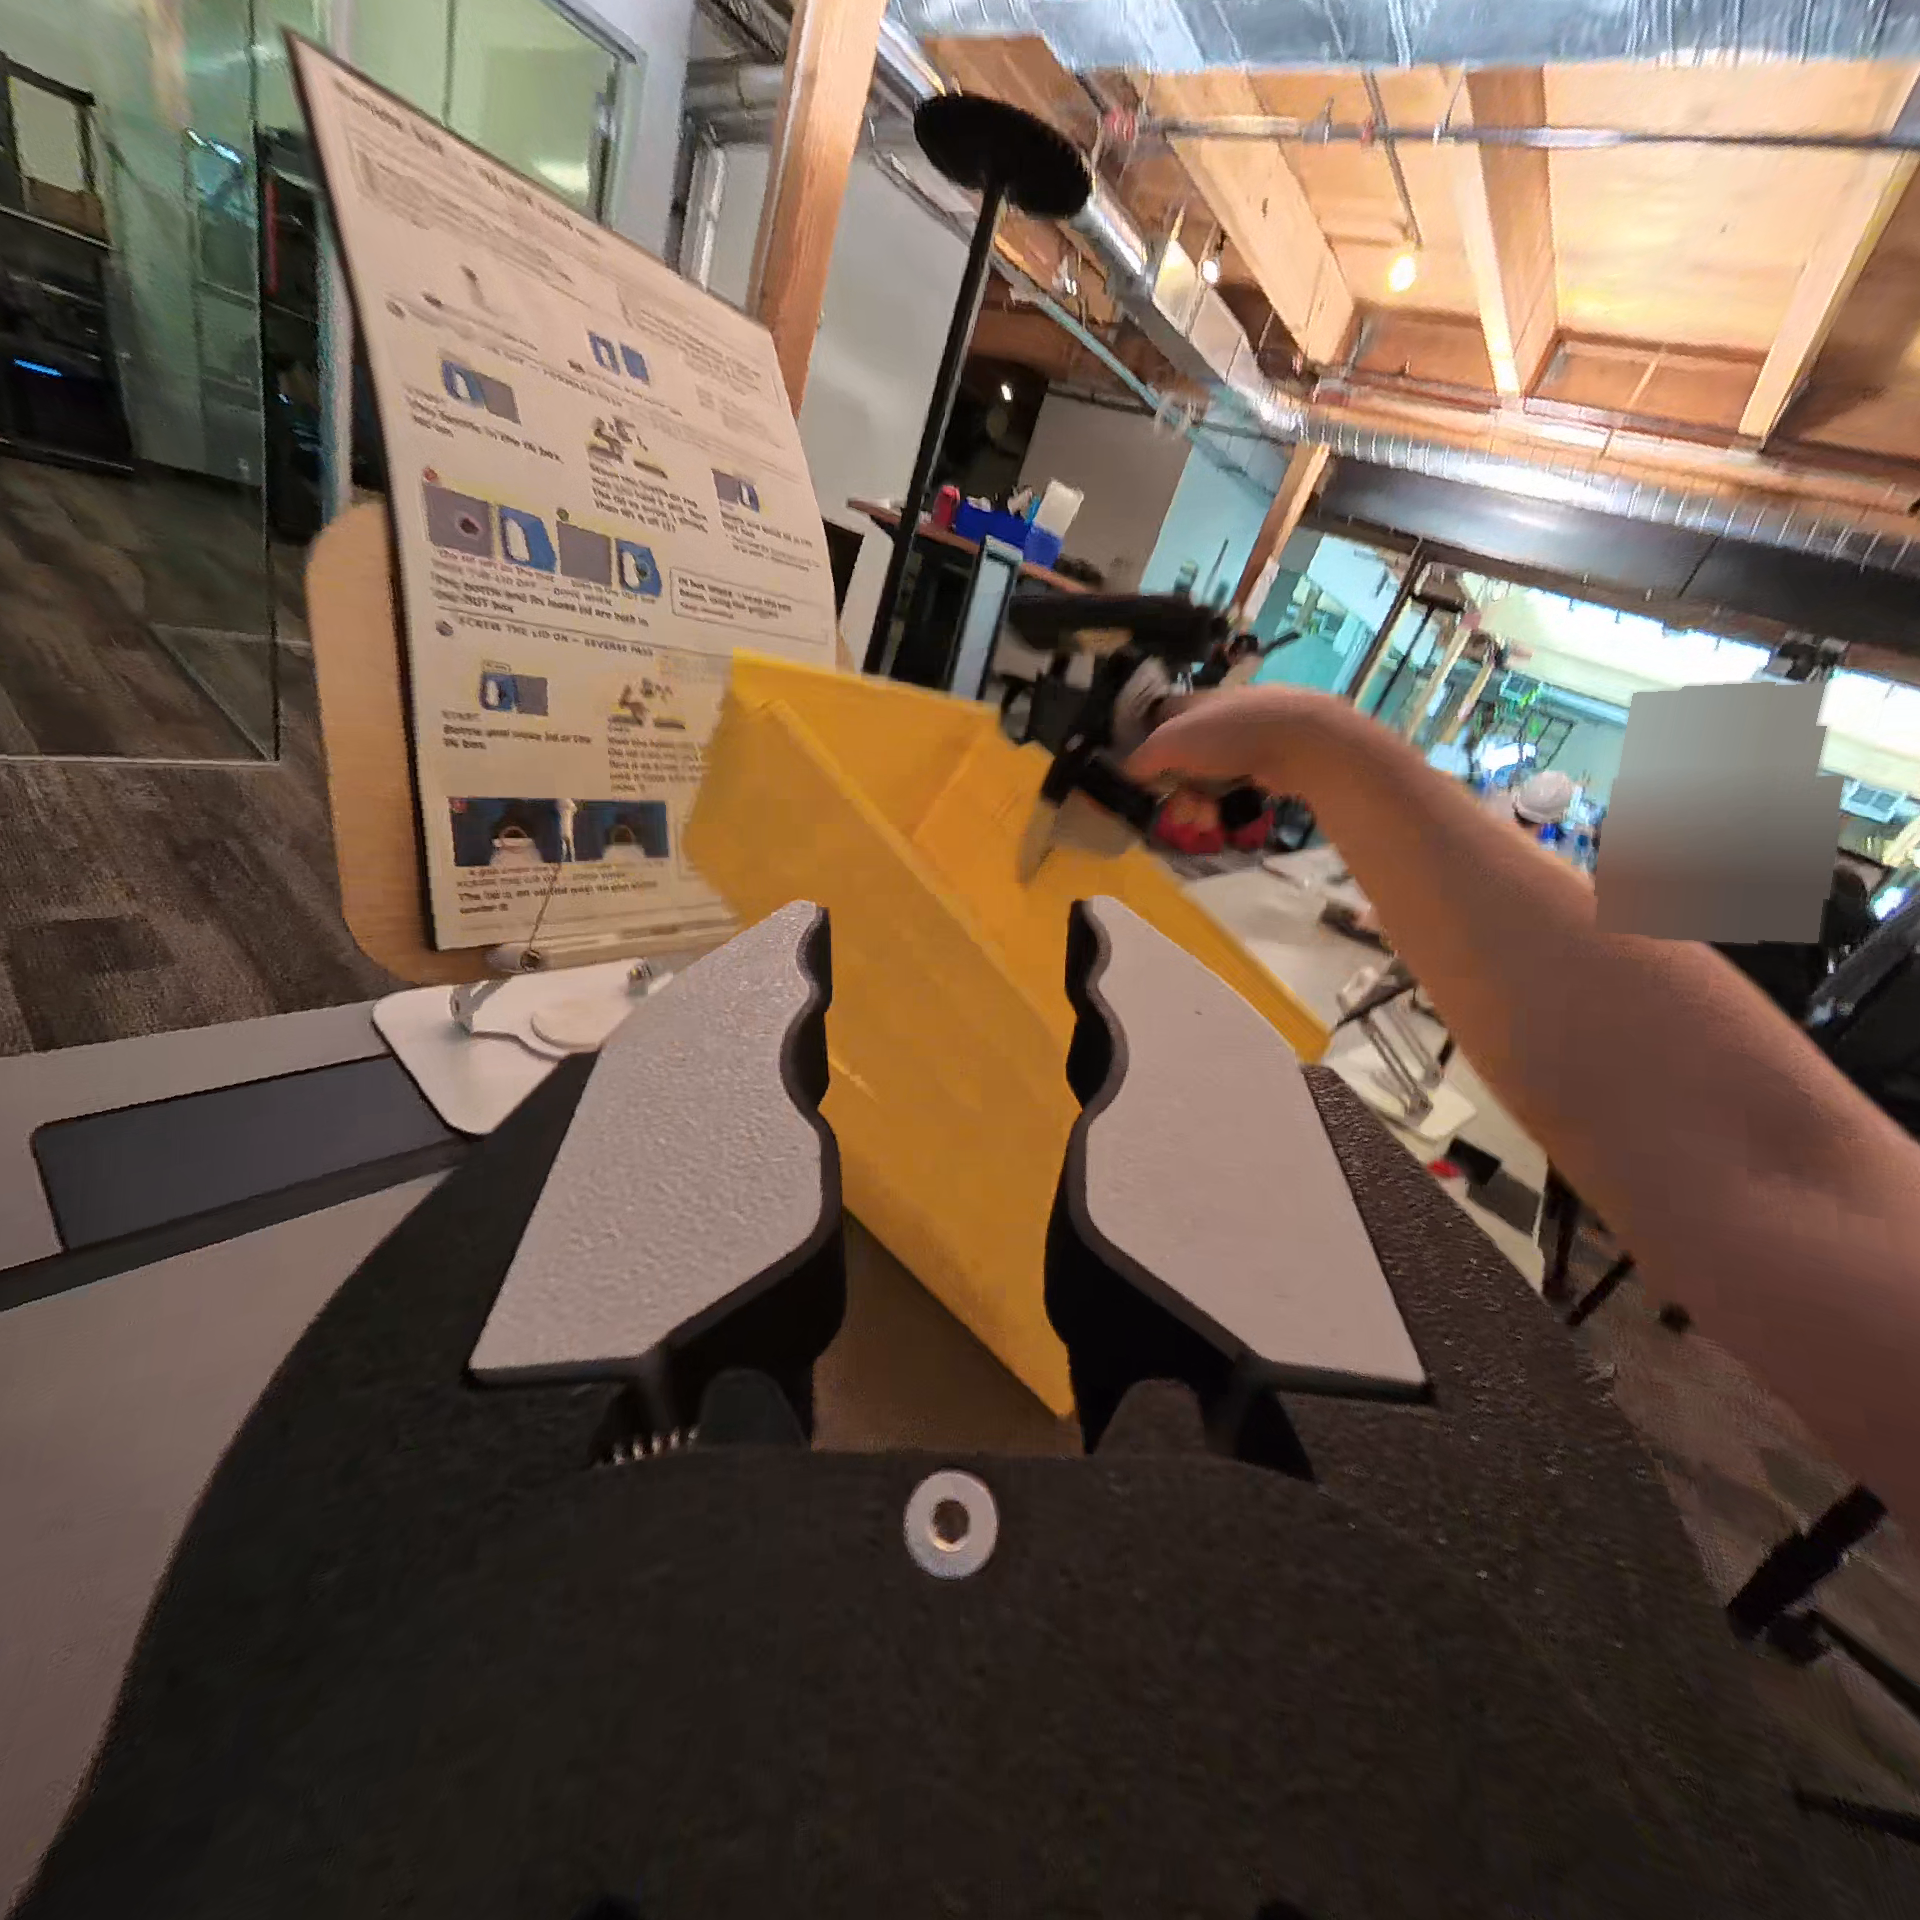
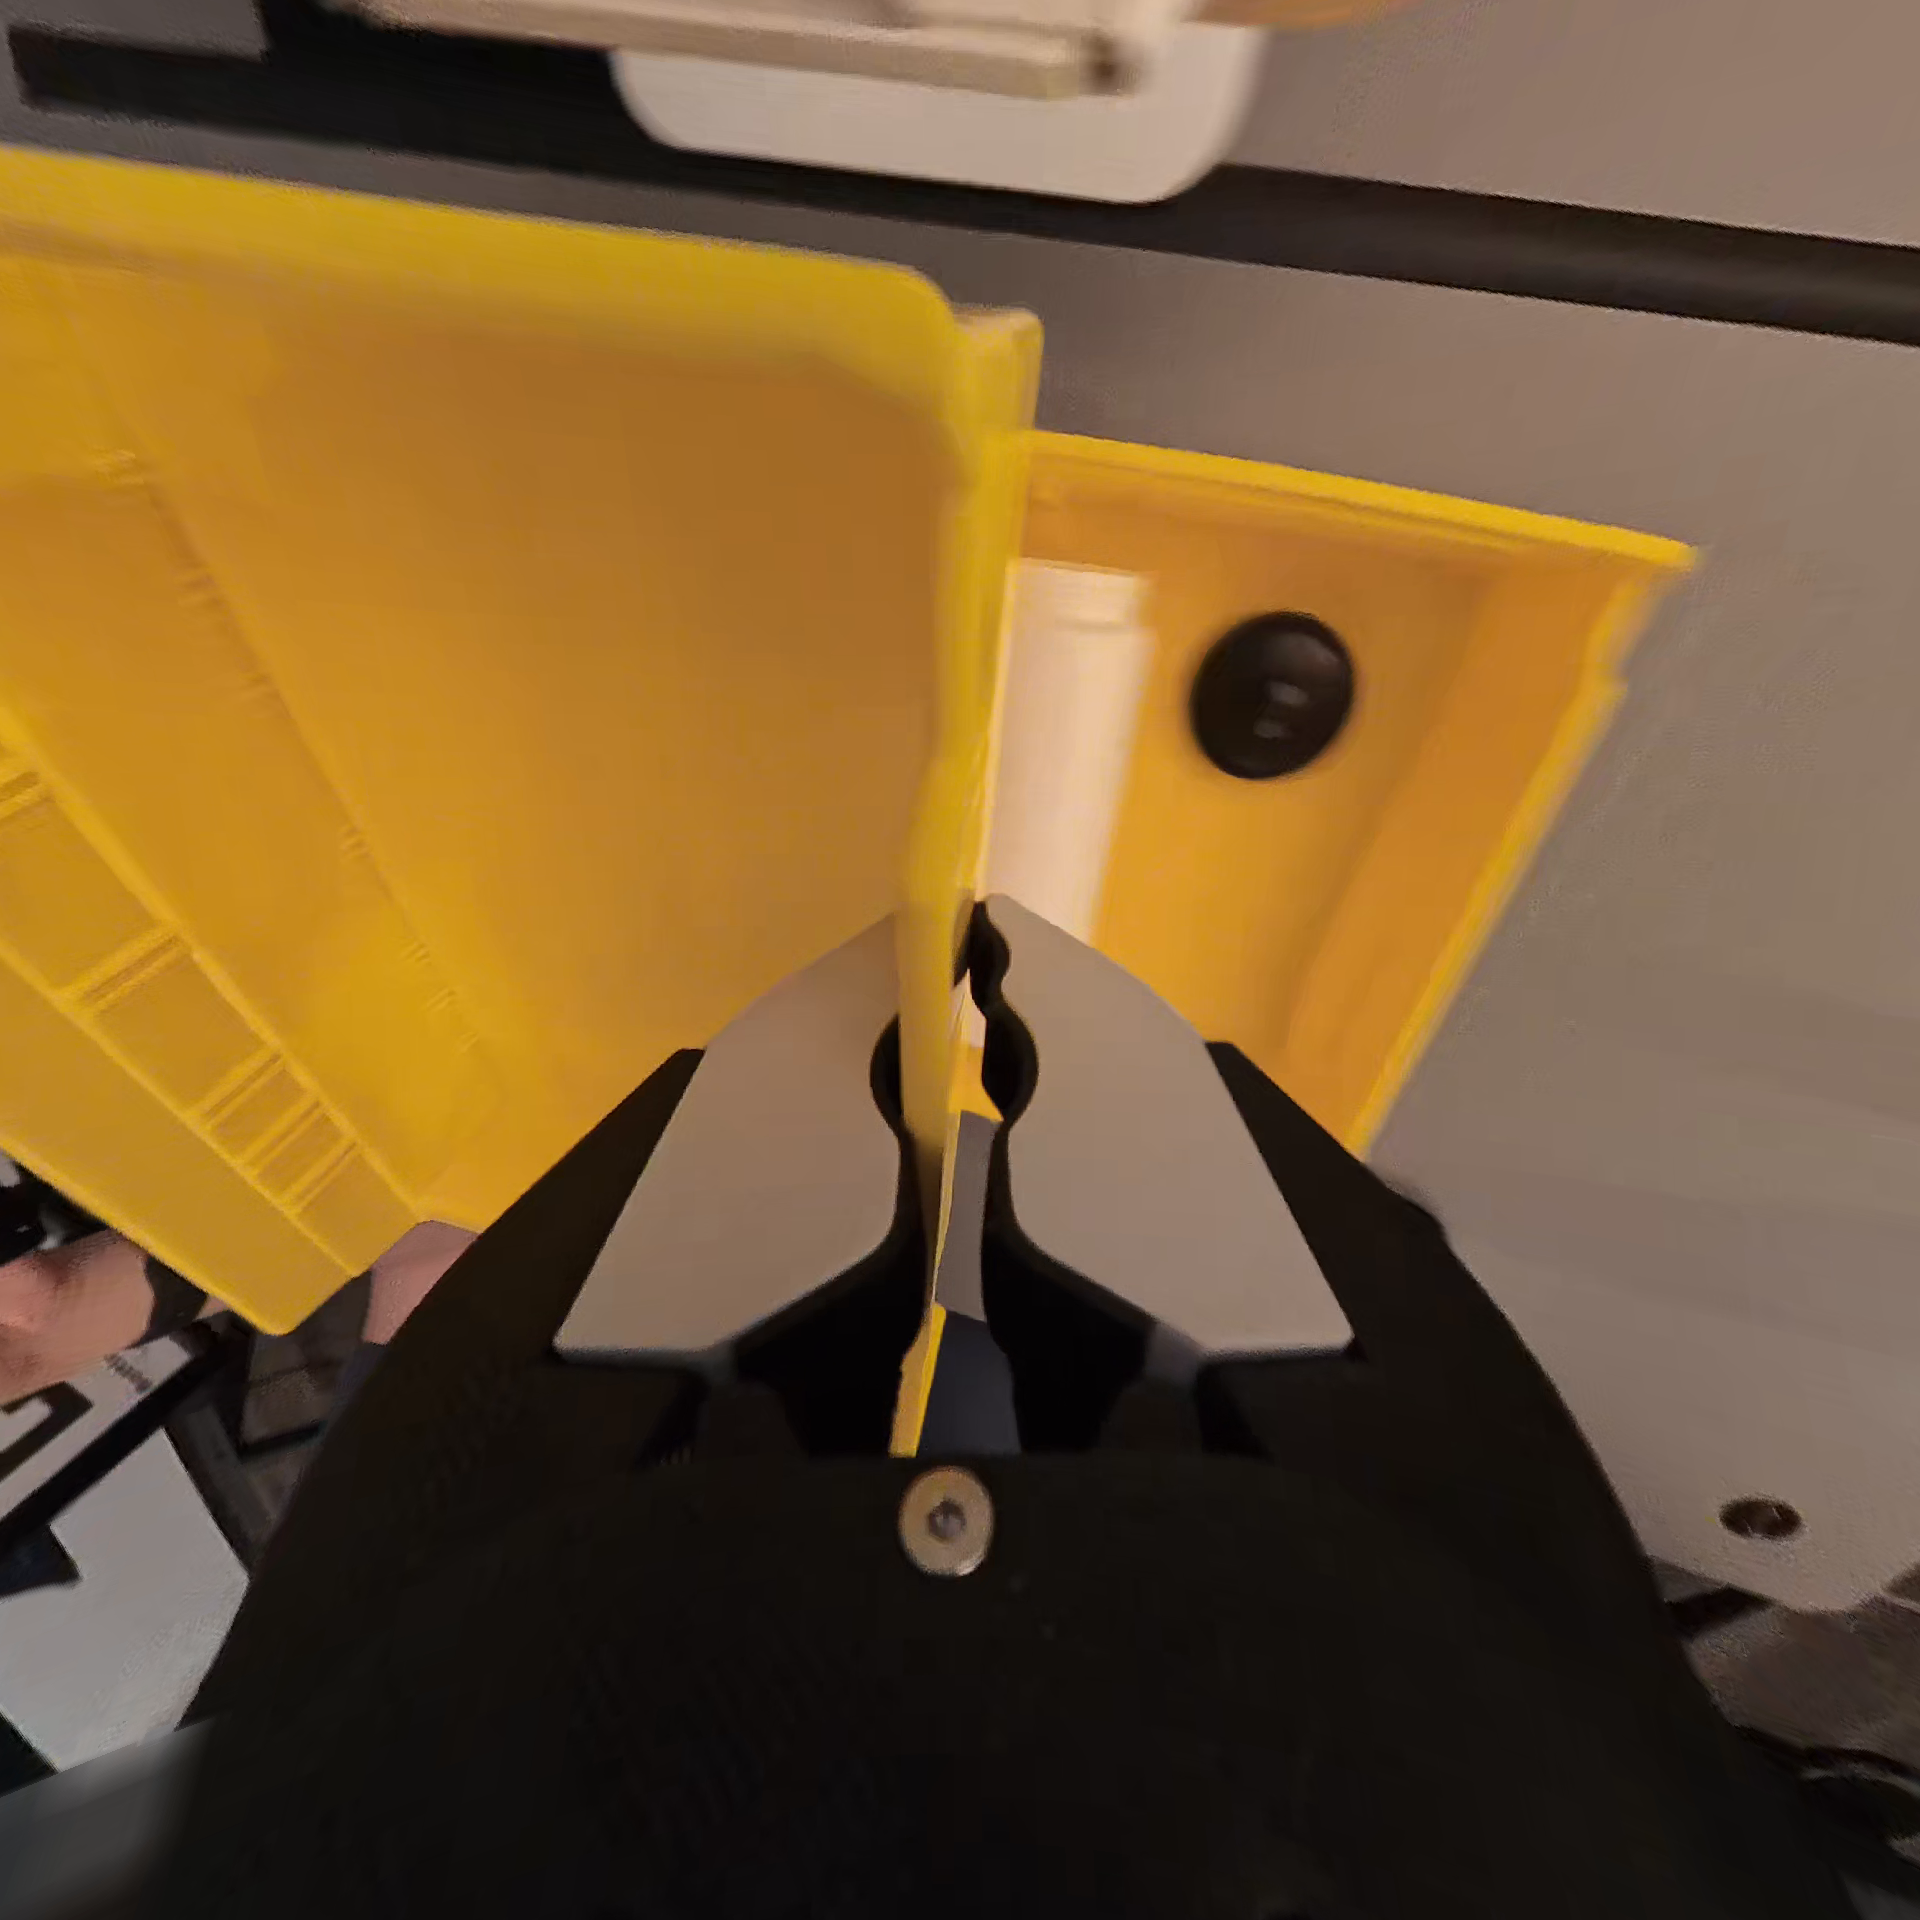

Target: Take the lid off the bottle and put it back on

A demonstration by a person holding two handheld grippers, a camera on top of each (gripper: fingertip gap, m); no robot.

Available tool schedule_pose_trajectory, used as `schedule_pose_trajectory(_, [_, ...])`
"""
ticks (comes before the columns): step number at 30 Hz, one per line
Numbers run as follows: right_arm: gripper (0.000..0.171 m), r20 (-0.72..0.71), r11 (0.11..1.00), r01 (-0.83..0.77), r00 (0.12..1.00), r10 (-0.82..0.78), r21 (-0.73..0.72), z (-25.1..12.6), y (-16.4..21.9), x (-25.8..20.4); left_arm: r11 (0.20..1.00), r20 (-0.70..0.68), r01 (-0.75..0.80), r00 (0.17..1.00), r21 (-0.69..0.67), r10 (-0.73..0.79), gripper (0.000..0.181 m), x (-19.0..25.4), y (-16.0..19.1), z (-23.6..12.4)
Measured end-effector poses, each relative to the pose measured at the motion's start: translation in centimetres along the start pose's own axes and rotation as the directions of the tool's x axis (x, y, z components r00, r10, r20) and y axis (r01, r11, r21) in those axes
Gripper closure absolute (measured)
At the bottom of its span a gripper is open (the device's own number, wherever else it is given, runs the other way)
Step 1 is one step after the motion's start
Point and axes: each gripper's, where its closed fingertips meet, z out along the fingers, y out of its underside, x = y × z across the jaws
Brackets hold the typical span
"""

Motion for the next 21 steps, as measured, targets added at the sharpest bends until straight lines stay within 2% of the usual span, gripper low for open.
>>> schedule_pose_trajectory(3, [0.165,-0.031,0.993,-0.104,0.994,0.106,0.057,-4.3,2.7,8.6,0.978,-0.028,-0.007,1.000,-0.210,0.001,0.141,0.7,4.1,2.8])
schedule_pose_trajectory(6, [0.164,-0.025,0.966,-0.229,0.972,0.234,0.122,-7.4,6.6,17.1,0.887,-0.059,-0.025,0.998,-0.461,-0.002,0.141,1.5,10.0,6.0])
schedule_pose_trajectory(10, [0.165,-0.021,0.920,-0.369,0.927,0.375,0.135,-9.2,13.0,26.7,0.787,-0.022,-0.077,0.997,-0.612,0.080,0.141,1.1,16.6,11.0])
schedule_pose_trajectory(13, [0.164,-0.026,0.899,-0.417,0.905,0.424,0.134,-8.8,16.7,32.3,0.680,-0.020,-0.116,0.989,-0.724,0.147,0.138,0.9,21.5,12.7])
schedule_pose_trajectory(18, [0.160,-0.033,0.902,-0.425,0.903,0.429,0.078,-5.5,19.9,38.4,0.689,0.042,0.026,0.999,-0.724,0.007,0.128,0.3,24.3,16.1])
schedule_pose_trajectory(20, [0.159,-0.054,0.907,-0.419,0.905,0.421,0.052,-4.2,20.3,40.1,0.657,0.067,0.102,0.995,-0.747,-0.078,0.127,0.1,25.1,18.1])
schedule_pose_trajectory(21, [0.159,-0.065,0.909,-0.416,0.906,0.418,0.041,-3.6,20.4,40.8,0.614,0.097,0.130,0.992,-0.778,-0.087,0.126,-0.4,25.8,18.8])
